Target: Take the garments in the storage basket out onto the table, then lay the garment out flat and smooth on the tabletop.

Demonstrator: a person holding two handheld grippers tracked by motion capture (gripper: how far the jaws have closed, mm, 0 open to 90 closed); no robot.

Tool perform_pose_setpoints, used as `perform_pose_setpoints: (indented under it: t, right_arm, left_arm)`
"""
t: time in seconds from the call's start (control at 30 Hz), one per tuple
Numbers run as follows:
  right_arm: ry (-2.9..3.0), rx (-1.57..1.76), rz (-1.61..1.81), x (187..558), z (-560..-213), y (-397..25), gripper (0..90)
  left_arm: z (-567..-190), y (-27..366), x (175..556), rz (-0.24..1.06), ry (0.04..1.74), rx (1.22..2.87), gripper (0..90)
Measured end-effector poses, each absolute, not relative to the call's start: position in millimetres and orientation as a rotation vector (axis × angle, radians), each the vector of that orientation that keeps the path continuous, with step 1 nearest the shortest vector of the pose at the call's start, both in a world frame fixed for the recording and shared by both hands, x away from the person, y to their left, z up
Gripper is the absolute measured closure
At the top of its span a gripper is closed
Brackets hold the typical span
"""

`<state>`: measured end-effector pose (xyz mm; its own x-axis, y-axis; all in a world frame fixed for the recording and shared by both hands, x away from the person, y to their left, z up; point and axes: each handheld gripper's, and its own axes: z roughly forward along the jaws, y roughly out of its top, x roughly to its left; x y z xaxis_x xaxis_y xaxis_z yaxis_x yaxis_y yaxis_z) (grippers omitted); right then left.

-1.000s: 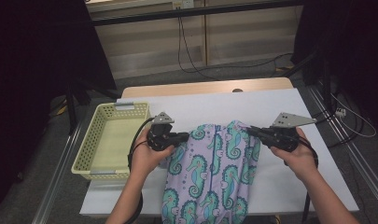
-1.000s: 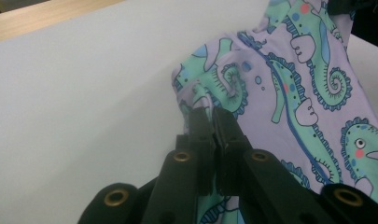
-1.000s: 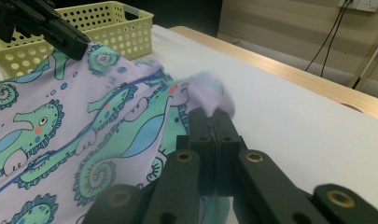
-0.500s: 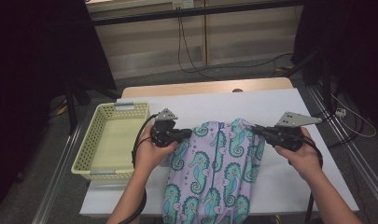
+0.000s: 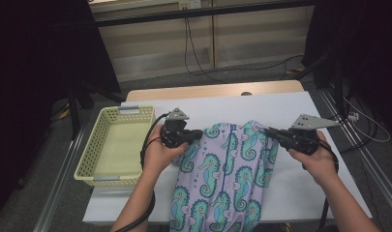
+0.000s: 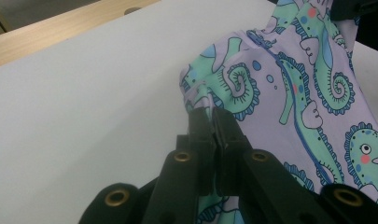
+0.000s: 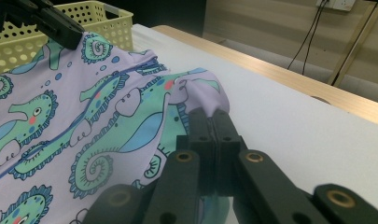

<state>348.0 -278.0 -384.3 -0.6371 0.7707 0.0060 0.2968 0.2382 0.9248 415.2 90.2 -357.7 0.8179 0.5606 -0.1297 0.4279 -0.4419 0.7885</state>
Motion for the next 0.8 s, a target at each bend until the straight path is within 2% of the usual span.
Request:
perform_pose_setpoints:
  t: [0.8]
  right_arm:
    - [2.037, 0.991, 1.386, 352.9, -385.4, -283.2, 89.9]
  left_arm:
    - [-354.2, 84.9, 421.3, 0.193, 0.732, 2.095, 87.8]
